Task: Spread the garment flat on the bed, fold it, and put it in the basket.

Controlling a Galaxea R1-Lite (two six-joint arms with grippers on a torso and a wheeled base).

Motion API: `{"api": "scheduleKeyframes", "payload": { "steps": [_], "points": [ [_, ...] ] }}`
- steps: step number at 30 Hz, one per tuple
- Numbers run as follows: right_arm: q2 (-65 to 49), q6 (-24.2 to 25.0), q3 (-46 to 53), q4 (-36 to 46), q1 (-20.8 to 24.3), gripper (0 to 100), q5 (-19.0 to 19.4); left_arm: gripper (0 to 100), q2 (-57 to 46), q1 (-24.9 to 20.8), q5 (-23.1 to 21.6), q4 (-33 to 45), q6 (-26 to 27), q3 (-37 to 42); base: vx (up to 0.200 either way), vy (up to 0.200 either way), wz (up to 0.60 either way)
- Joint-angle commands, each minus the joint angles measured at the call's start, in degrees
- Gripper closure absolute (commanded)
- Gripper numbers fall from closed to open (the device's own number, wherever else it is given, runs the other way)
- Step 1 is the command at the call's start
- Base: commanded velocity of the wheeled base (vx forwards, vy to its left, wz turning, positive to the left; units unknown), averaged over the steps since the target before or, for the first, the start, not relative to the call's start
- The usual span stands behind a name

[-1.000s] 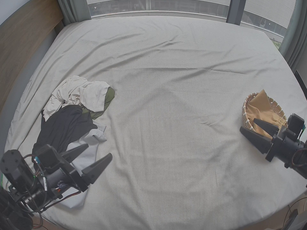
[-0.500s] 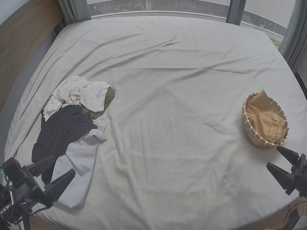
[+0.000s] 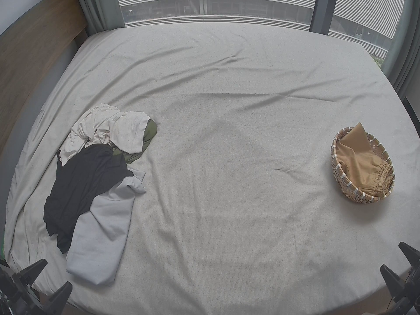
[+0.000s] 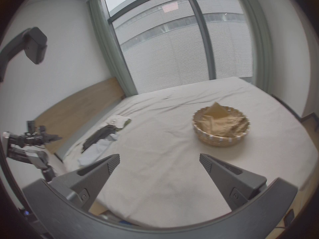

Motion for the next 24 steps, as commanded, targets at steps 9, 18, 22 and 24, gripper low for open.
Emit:
{"api": "scheduleKeyframes", "payload": {
  "steps": [9, 18, 22, 24],
  "points": [
    [-12.61, -5.65, 1.01, 3.61, -7.72, 0, -7.41, 0, -14.76, 12.33, 2.45, 4.93, 11.97, 0.99, 0.0, 0.0, 0.0],
    [-12.61, -9.34, 0.92, 4.49, -7.72, 0, -8.2, 0, -14.76, 12.16, 8.34, 8.09, 13.11, 0.99, 0.0, 0.0, 0.0],
    [-12.61, -7.67, 1.01, 3.34, -7.81, 0, -7.58, 0, -14.76, 12.16, 8.42, 8.09, 12.67, 0.9, 0.0, 0.0, 0.0],
    [-12.61, -7.41, 1.01, 3.17, -7.81, 0, -6.44, 0, -14.76, 12.16, 8.42, 8.09, 12.76, 0.9, 0.0, 0.0, 0.0]
  ]
}}
